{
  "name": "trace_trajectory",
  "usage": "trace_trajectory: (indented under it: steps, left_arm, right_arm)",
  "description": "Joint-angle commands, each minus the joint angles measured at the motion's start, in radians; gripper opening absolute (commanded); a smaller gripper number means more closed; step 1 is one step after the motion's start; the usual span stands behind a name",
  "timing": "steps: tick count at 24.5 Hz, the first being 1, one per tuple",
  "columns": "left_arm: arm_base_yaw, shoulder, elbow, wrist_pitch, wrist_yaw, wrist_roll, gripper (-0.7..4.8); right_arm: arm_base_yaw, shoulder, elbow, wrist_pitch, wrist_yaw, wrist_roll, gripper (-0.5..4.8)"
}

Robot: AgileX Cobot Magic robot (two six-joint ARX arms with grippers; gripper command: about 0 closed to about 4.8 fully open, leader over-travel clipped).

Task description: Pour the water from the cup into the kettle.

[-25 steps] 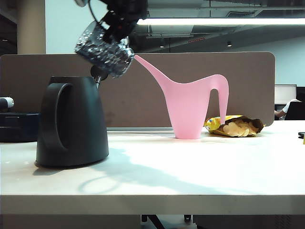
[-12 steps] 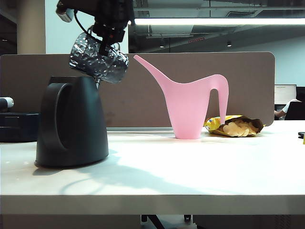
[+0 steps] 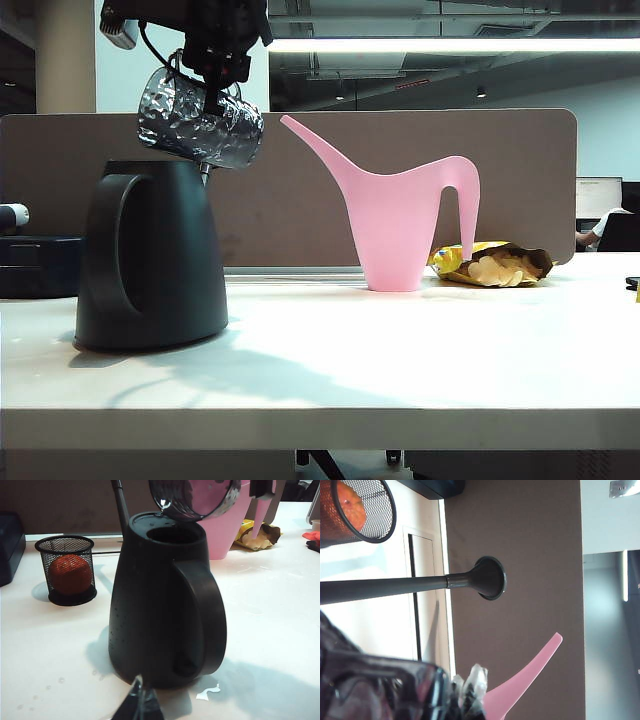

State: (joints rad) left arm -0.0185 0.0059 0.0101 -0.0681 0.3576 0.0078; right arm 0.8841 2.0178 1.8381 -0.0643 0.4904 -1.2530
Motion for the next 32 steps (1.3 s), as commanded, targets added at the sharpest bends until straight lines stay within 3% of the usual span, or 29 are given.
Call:
trace_trajectory:
  steps: [1, 32]
  left_arm:
    - [0.000, 0.000, 0.002, 0.009, 0.006, 0.002, -0.05]
    - [-0.001, 0.000, 0.002, 0.009, 0.005, -0.001, -0.05]
  right_arm:
    - [0.003, -0.002, 0.004, 0.016, 0.006, -0.040, -0.05]
    - [0.043, 0.045, 0.004, 0.092, 0.058, -0.230, -0.05]
